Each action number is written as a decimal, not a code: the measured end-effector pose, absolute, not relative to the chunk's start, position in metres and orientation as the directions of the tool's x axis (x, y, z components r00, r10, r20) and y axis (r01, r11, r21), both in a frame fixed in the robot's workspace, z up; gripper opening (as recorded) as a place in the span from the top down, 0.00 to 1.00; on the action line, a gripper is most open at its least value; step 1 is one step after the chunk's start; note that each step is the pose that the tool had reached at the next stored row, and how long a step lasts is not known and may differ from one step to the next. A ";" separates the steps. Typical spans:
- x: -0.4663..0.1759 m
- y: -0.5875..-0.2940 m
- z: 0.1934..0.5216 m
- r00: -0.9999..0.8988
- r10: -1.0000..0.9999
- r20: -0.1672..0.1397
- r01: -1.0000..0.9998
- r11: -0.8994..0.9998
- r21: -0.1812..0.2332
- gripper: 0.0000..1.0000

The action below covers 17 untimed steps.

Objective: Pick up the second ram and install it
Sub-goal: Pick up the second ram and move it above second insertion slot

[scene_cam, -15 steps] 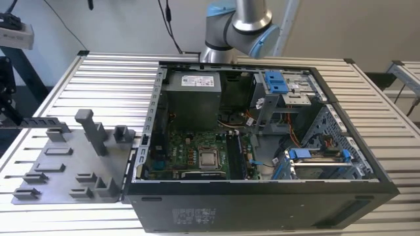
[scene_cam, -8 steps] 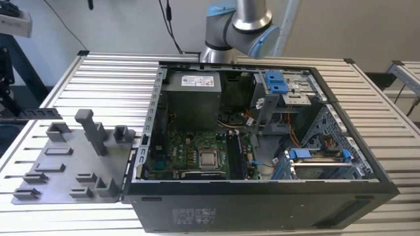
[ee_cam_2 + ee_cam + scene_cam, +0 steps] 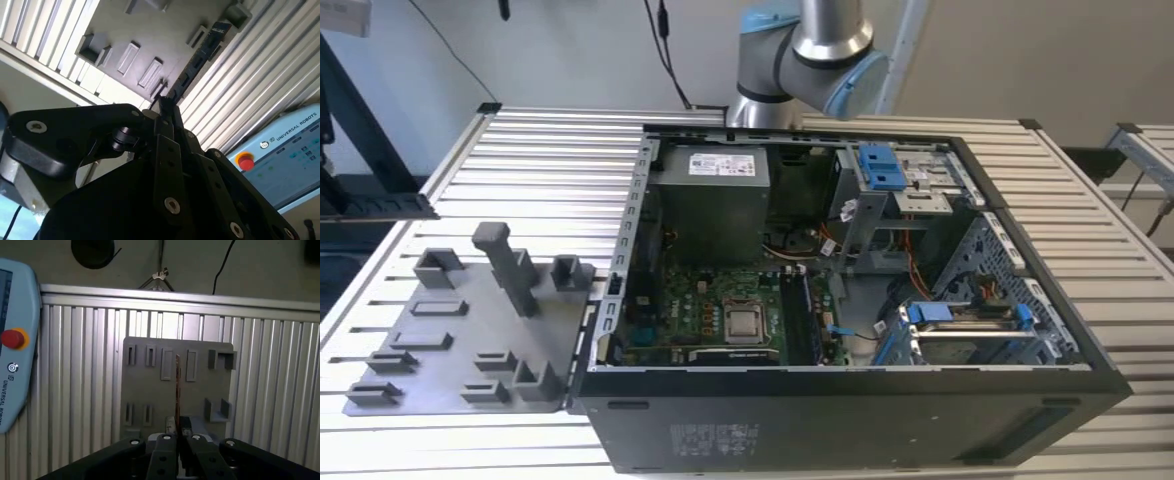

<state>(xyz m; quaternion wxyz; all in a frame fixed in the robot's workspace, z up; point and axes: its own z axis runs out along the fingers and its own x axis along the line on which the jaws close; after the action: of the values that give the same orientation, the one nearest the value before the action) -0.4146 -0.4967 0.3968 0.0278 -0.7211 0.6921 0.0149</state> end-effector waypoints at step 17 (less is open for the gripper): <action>-0.407 -0.497 0.407 0.043 -0.997 -0.060 -0.999 -0.042 -0.020 0.86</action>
<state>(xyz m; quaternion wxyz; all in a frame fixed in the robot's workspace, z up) -0.4073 -0.4966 0.4072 0.0279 -0.7215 0.6917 0.0150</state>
